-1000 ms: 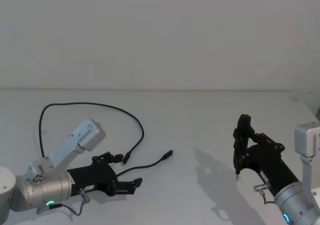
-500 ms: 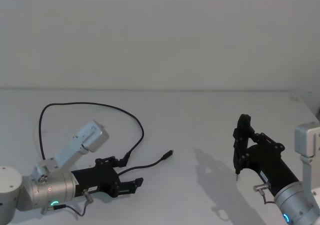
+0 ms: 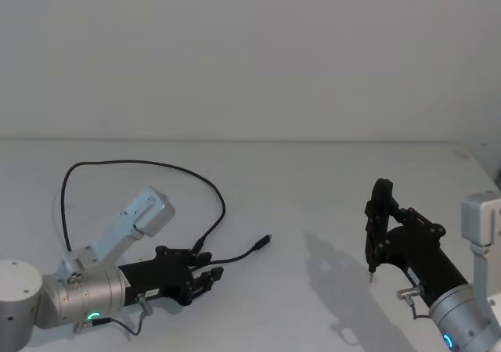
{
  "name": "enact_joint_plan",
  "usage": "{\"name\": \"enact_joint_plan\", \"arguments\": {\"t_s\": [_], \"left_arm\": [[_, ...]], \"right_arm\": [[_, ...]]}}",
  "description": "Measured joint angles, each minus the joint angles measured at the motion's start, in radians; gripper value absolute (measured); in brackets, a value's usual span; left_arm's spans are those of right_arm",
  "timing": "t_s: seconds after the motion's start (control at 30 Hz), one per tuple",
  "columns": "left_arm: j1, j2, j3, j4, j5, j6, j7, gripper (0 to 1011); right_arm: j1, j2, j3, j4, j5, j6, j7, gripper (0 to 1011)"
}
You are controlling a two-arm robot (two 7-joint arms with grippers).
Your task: Pick up the data cable with the one hand.
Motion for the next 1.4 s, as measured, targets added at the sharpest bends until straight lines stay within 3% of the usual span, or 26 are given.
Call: {"name": "enact_joint_plan", "arguments": {"t_s": [0.2,0.43,0.8,1.4], "left_arm": [[-0.001,-0.003,-0.001,0.004,-0.001,-0.004,0.000,198],[-0.005,-0.003,0.003,0.006,-0.010,-0.007,-0.020,36],[-0.001,0.014,0.004,-0.044,-0.037,-0.007,-0.046,36],[0.036,0.061,-0.019,-0.151,-0.069,-0.004,-0.034,36]], "right_arm": [[0.000,0.000,0.000,0.000,0.000,0.000,0.000,279],[0.000,0.000,0.000,0.000,0.000,0.000,0.000,279],[0.000,0.000,0.000,0.000,0.000,0.000,0.000,279],[0.000,-0.002,0.001,-0.003,0.000,-0.004,0.002,279]]}}
